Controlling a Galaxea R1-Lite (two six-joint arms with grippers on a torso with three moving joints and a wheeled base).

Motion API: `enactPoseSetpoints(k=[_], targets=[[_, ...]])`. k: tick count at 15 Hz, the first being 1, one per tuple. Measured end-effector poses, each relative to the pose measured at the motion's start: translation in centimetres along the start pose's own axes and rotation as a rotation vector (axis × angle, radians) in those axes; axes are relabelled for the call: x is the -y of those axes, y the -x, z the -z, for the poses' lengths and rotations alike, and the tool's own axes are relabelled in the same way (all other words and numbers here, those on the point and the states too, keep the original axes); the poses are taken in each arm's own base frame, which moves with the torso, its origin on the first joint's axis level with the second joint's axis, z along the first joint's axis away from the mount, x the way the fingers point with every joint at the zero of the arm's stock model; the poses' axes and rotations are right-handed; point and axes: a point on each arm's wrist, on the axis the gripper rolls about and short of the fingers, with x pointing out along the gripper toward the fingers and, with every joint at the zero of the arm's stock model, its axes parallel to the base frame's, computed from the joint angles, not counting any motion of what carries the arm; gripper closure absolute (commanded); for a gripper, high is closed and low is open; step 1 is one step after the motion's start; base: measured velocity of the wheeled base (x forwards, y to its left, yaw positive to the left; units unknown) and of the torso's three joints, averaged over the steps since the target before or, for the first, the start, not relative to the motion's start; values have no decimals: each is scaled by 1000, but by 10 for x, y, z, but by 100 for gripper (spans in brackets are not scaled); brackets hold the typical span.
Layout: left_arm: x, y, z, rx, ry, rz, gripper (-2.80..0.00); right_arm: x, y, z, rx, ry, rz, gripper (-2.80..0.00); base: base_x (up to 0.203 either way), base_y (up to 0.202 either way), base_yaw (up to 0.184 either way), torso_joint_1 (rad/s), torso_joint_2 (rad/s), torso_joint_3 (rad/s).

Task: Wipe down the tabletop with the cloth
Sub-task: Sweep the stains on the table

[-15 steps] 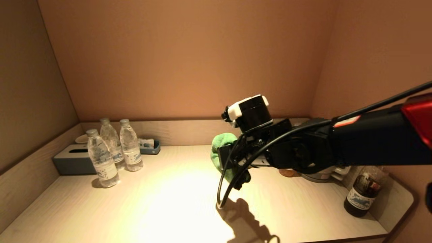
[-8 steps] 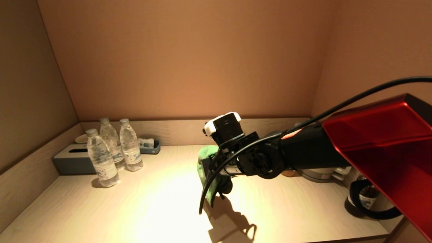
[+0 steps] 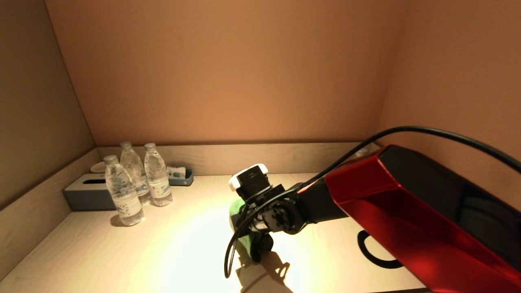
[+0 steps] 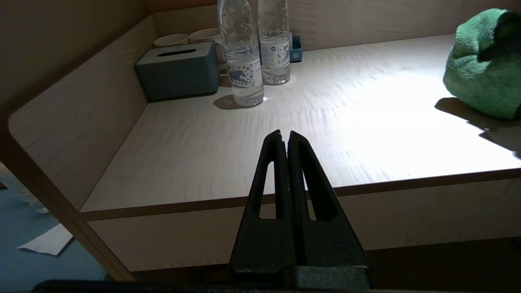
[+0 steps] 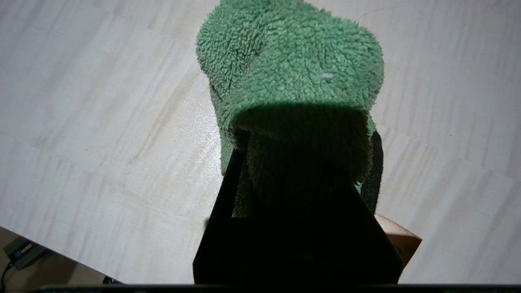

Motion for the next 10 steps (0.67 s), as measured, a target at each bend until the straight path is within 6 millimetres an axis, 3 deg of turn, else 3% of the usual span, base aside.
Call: enactPoseSetpoints(k=[2,5,10], targets=[[0,0,0,0,-1,0,0,-4,-26,8,-28,8,3,0,0,0,0,0,0,0],[0,0,0,0,0,0,0,-6,-47,20,-63,15,9,0,0,0,0,0,0,0],[0,0,0,0,1,0,0,-16,-63,37,-107,32,6,0,0,0,0,0,0,0]])
